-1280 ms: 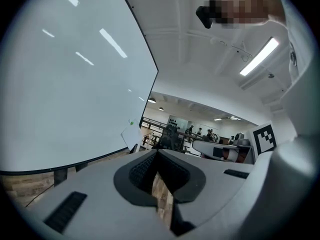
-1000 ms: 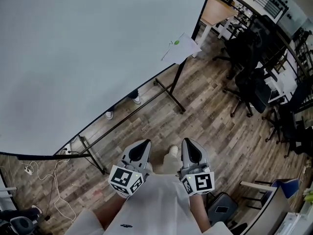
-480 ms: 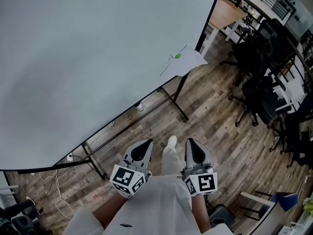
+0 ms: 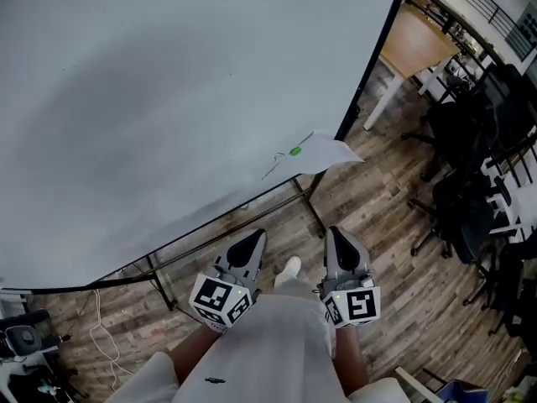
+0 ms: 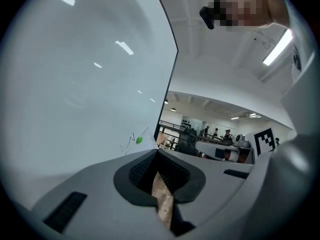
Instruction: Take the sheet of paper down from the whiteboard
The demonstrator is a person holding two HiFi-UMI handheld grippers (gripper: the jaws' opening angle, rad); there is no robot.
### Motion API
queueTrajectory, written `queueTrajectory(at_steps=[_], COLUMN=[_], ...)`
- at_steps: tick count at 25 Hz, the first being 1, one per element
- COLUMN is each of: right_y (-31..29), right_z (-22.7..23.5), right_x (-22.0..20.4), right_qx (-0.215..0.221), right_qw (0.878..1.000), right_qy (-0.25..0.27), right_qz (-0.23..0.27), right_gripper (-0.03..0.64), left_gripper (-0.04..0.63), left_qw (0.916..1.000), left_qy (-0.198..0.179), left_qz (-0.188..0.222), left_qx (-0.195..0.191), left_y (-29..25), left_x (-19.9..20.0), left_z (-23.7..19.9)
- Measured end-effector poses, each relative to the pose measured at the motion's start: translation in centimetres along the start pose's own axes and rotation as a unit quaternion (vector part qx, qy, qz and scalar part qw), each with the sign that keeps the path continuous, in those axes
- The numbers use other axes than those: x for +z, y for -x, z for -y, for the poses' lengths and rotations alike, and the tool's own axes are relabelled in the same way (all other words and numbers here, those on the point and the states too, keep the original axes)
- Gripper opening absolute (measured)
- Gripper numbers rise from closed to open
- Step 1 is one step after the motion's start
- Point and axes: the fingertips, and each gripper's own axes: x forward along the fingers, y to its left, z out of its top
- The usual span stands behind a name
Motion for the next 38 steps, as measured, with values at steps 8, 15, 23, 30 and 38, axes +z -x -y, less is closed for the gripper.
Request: queueTrajectory(at_steps=[8,15,23,30,38], right_y=[-4.8,-7.4,-8.9,-9.7,-9.0], right_z=[4.0,3.7,1.9,1.1,0.7], right_x=[1.1,1.2,2.4,0.7,0.6], right_qx=[0.034,0.042,0.049,0.051,0.053], right_qw=[0.999,0.999,0.999,0.998,0.998], right_qy=[0.011,0.009,0.018,0.012,0.013], right_qz=[0.006,-0.002,-0.009,-0.027,-0.034], right_gripper=[0.011,0.011,0.011,0.011,0.011], left_gripper=[0.006,0.006,0.006,0.006,0.009], left_qw=[0.9994,0.9996,0.9996,0.998,0.9957], left_qy=[-0.002,0.004,0.005,0.013,0.015], left_qz=[0.003,0.002,0.001,-0.02,-0.03], left_qx=[0.034,0.028,0.029,0.059,0.087], left_y=[-4.5,-7.0,-6.6,-6.1,-6.8], left_x=[1.5,1.9,2.7,0.4,-1.8], left_z=[-0.8,-2.6,-4.4,-6.3,-7.5])
